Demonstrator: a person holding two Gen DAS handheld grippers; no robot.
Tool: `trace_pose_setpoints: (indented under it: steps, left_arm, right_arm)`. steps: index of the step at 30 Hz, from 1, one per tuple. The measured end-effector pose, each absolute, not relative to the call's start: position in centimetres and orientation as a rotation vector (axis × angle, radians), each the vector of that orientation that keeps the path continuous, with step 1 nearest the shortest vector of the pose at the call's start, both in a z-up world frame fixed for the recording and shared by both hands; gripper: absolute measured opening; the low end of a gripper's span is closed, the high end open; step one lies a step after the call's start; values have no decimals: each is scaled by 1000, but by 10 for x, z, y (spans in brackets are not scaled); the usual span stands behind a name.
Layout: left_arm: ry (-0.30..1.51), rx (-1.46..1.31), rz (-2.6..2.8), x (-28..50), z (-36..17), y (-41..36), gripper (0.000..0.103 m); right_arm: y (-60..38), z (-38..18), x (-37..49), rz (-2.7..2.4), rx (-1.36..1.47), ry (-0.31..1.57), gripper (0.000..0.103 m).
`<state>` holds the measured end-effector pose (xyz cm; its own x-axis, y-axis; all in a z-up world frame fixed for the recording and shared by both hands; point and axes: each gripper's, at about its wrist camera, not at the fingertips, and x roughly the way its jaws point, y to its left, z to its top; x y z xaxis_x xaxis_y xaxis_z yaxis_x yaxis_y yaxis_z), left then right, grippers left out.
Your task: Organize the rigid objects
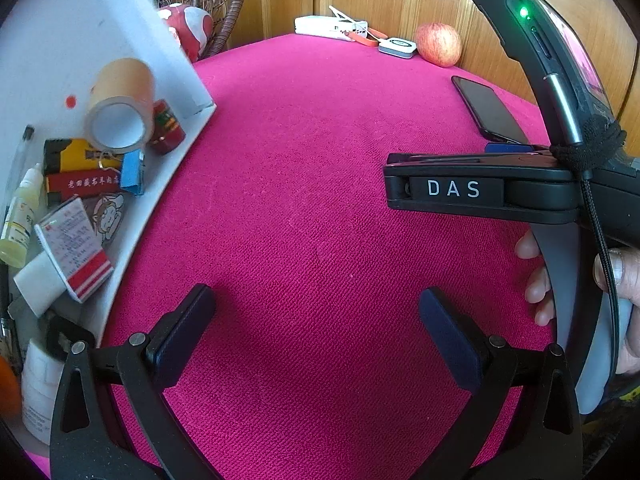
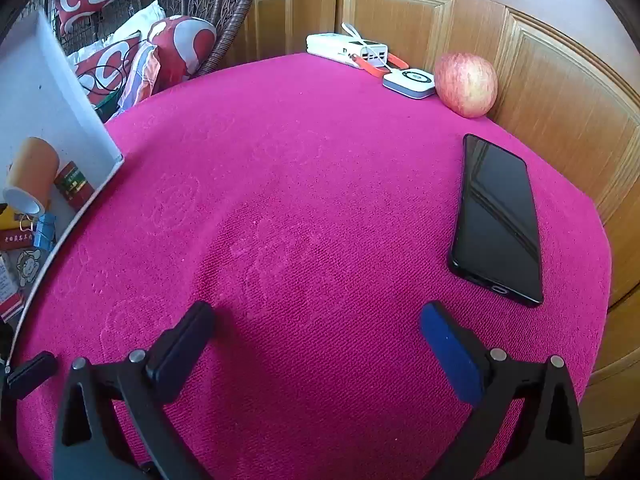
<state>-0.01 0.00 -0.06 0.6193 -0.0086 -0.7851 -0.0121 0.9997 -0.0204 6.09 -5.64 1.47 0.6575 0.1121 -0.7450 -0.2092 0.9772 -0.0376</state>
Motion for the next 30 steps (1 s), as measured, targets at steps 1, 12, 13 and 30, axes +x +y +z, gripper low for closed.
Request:
trace_pose_setpoints:
  steps: [1,12,13,30]
  left_arm:
    - [903,-25,2,0,-1,0,103]
    - [903,-24,1,-2,-1,-1,103]
    - [902,-24,1,-2,-1,-1,103]
    - [904,-24,1,0,1,0,103]
  right_arm:
    - [-56,15,61,183,-124,834,103]
    - [-58,13,60,182,-124,834,103]
    - [-58,12,60,182,-124,835,103]
    - [-58,14,61,185,-122,834,103]
